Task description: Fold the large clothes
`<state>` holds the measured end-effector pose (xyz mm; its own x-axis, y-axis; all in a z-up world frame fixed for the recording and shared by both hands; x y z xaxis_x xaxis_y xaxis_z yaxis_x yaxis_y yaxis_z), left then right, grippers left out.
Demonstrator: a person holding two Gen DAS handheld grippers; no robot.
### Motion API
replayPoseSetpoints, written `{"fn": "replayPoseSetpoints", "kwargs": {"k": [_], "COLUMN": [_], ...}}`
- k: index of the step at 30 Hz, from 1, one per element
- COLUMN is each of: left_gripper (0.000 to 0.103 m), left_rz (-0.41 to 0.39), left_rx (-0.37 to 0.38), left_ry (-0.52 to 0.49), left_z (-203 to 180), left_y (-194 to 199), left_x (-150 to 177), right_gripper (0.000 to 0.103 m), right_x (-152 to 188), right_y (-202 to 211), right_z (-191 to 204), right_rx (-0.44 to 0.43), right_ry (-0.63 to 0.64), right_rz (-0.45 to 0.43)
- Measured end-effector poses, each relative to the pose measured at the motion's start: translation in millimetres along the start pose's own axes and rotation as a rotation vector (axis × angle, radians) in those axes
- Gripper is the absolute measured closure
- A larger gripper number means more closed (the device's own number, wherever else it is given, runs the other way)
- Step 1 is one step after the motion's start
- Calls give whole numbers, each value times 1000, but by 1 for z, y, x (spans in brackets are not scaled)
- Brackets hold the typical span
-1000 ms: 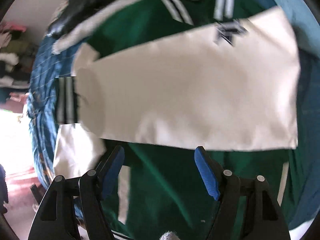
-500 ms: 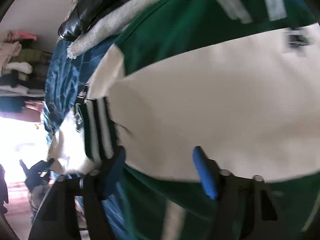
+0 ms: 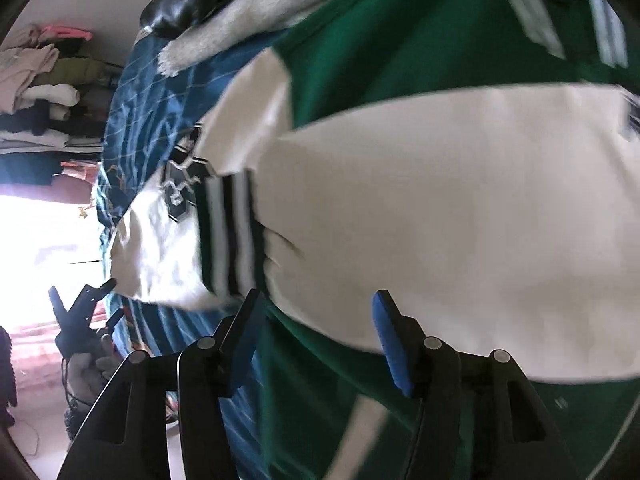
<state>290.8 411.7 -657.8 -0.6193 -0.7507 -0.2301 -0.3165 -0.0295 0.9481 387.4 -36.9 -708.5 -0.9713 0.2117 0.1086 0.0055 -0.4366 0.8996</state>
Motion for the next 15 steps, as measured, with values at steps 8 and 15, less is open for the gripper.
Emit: {"fn": "replayPoseSetpoints", "kwargs": {"k": [8,15], "left_gripper": [25,101], "left_rz": [-53,-225], "left_rx": [5,-125], "left_ry": [239,6], "left_z": [-13,-50], "left_y": [-48,3], "left_x": [-9,-68], "right_gripper": [30,29], "right_x": [3,-12], "right_y": [8,-3], "right_z": [-64,-37], "right_rx": [202,137], "right_ry": [-48,-75], "right_rz": [-100,-126]}}
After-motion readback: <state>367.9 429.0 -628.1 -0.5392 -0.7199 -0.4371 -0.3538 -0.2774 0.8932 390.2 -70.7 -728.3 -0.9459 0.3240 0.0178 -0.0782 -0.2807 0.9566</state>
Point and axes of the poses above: each gripper's, at about its wrist camera, not at the fingertips, and y roughly against the way its jaws point, z to its left, x to its underside, the point moved 10 cm from there along -y, roughly the way its jaws point, and after that the axes turned 7 degrees about -y, right-handed, at the moved point
